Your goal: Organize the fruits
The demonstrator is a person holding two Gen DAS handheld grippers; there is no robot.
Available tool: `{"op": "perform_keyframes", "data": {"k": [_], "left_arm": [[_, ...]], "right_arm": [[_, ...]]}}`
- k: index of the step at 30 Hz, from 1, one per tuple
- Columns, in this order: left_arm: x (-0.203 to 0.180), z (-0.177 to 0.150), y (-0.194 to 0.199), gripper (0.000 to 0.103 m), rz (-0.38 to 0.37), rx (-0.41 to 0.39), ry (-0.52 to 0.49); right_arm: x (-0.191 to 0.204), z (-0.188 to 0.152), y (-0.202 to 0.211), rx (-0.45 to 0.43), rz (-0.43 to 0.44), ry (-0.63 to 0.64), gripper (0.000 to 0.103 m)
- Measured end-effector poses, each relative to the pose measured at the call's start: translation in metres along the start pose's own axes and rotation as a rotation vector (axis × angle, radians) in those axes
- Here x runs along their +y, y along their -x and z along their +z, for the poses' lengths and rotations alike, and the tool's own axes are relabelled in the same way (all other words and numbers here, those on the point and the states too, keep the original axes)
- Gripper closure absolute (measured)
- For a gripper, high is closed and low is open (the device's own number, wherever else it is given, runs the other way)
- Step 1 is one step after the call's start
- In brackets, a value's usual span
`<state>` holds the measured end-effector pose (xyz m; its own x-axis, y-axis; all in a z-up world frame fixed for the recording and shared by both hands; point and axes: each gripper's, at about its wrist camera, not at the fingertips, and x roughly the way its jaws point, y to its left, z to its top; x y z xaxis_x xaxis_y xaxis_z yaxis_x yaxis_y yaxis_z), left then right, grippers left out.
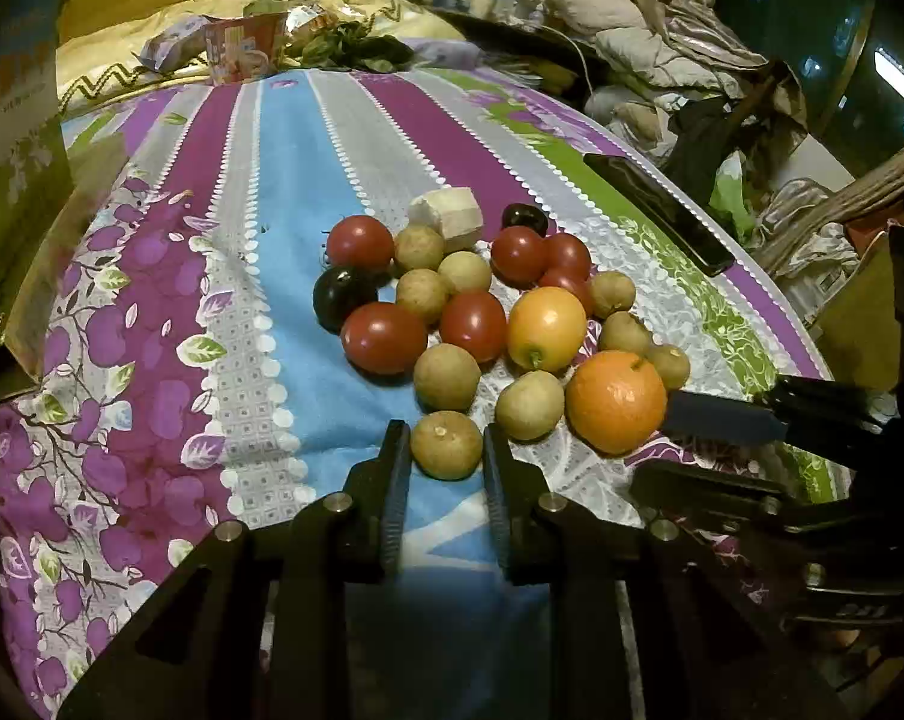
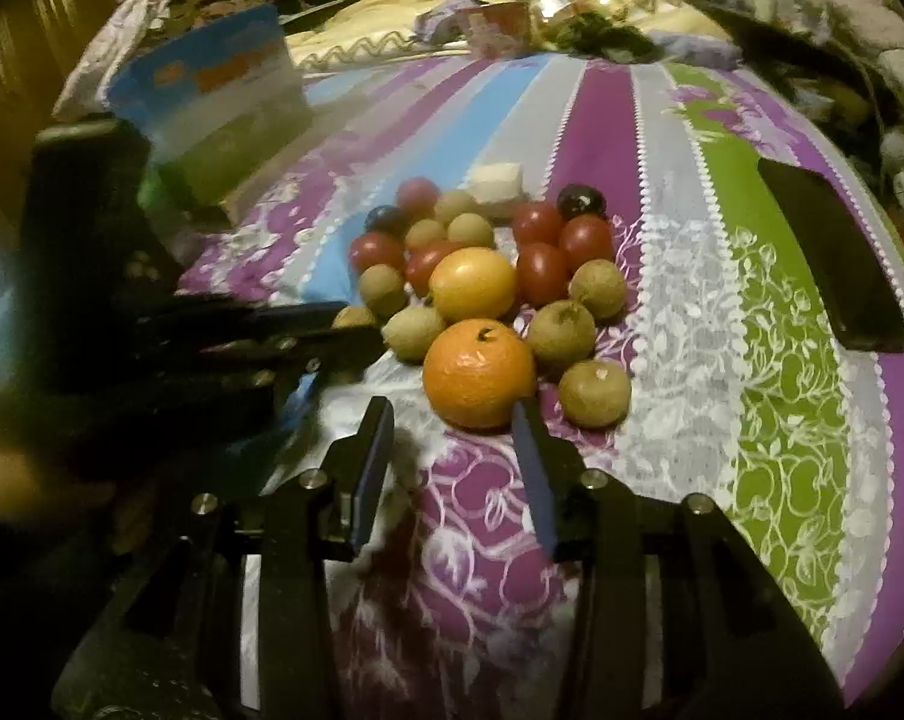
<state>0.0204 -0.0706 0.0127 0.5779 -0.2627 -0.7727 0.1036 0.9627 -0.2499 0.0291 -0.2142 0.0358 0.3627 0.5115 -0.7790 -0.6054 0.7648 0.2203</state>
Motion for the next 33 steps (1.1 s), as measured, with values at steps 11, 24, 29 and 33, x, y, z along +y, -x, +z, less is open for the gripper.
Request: {"op": "perform_keyframes", "data": {"k": [11,24,29,33], "left_arm": [[-0.003,-0.001,-0.003,0.079,0.024,-0.001,-0.005],[-0.003,0.022,0.063,0.079,0.149,-0.089,0.030],[0.011,0.036,0.122,0.079,0.246,-0.160,0.054],[0.034,0.041,0.164,0.079,0.297,-0.195,0.103]], "right_arm": [[-0.002,0.006,-0.023,0.005,-0.092,-0.006,0.057],[0.021,0.023,0.024,-0.107,-0.188,-0.063,0.061],[0.039,0.046,0.051,-0.173,-0.219,-0.069,0.061],[0.058,0.066,0.066,-0.203,-0.204,-0.051,0.061]]}}
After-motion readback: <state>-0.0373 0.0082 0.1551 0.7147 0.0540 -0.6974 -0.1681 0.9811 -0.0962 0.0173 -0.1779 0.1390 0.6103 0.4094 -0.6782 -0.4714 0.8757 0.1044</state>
